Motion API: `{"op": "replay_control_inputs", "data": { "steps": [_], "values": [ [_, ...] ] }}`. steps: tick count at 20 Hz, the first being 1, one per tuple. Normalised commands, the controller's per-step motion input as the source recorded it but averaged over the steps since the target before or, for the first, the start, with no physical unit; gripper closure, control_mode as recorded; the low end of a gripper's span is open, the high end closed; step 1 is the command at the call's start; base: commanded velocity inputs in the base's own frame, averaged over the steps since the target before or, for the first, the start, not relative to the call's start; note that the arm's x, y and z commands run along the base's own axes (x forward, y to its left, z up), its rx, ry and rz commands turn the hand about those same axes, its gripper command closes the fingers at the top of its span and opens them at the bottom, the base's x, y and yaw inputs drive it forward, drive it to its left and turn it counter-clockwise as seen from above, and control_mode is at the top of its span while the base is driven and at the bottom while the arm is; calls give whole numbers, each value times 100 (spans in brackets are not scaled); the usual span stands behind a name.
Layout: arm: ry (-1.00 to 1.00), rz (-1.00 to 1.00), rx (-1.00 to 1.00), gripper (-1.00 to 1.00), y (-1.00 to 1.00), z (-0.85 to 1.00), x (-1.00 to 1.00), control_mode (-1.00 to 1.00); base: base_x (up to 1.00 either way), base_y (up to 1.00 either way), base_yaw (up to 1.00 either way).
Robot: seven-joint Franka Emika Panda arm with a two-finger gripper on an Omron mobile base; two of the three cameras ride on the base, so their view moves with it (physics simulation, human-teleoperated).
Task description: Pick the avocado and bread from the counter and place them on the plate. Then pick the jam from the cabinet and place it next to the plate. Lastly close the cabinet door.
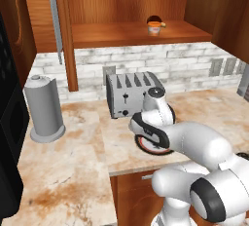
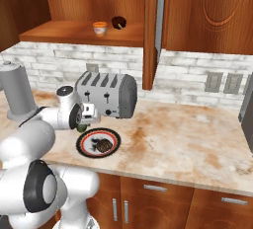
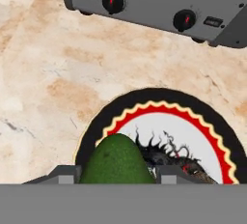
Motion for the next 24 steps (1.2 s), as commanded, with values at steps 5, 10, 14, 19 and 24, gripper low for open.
{"op": "replay_control_inputs", "data": {
  "steps": [5,10,14,19,24],
  "values": [
    [9,-5,0,100,-31,-20,1,-100,0,0,0],
    [8,0,0,100,-9,-30,10,-100,0,0,0],
    [9,0,0,100,-11,-36,13,-100,0,0,0],
    [7,0,0,100,-13,-32,4,-100,0,0,0],
    [5,0,0,100,-5,-23,5,-100,0,0,0]
  ]
}}
